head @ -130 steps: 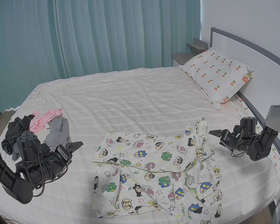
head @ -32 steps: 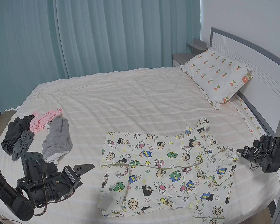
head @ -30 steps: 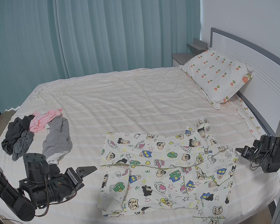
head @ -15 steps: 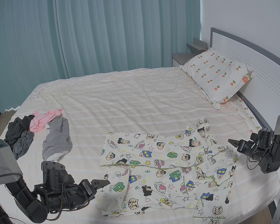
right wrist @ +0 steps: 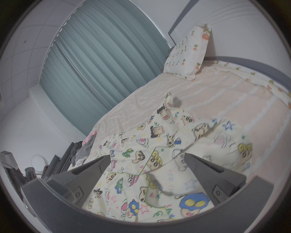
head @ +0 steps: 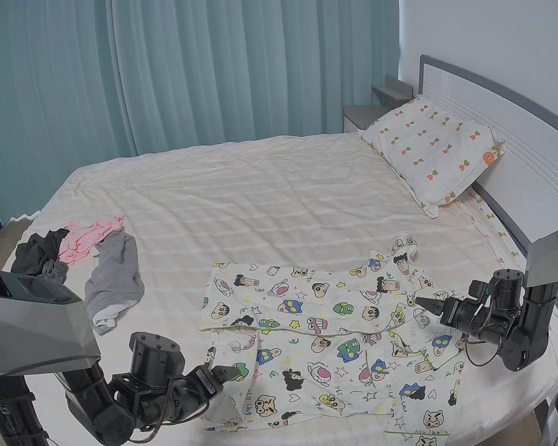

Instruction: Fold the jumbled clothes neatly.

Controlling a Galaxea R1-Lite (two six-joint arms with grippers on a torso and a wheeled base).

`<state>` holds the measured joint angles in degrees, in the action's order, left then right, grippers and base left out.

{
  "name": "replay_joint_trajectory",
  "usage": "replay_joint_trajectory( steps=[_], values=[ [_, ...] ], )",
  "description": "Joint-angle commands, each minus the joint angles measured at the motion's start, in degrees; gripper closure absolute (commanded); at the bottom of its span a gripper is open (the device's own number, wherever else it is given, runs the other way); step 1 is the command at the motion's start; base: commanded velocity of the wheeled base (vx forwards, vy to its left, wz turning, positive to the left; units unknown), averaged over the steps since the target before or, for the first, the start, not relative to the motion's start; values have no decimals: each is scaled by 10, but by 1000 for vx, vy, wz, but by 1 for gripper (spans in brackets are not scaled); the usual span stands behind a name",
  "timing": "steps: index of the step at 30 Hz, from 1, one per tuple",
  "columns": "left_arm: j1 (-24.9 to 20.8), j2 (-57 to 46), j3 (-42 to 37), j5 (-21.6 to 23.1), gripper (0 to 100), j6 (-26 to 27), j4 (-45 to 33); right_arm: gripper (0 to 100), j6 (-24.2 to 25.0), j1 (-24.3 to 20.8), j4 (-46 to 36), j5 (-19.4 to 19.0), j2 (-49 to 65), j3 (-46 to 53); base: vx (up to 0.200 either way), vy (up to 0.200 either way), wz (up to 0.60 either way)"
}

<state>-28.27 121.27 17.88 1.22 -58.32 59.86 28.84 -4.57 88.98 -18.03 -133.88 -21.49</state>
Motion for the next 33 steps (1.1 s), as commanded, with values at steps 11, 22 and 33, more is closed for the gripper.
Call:
replay_joint_trajectory(
  steps=[11,22,33],
  values=[
    [-32,37,24,-15,0,-2,1,0,2,-16,6,1,-7,2,0,0,0],
    [-48,93,57,-89,0,-1,46,0,1,-17,6,2,-7,2,0,0,0],
    [-51,108,51,-90,0,29,67,0,1,-16,6,3,-7,1,0,0,0]
  ],
)
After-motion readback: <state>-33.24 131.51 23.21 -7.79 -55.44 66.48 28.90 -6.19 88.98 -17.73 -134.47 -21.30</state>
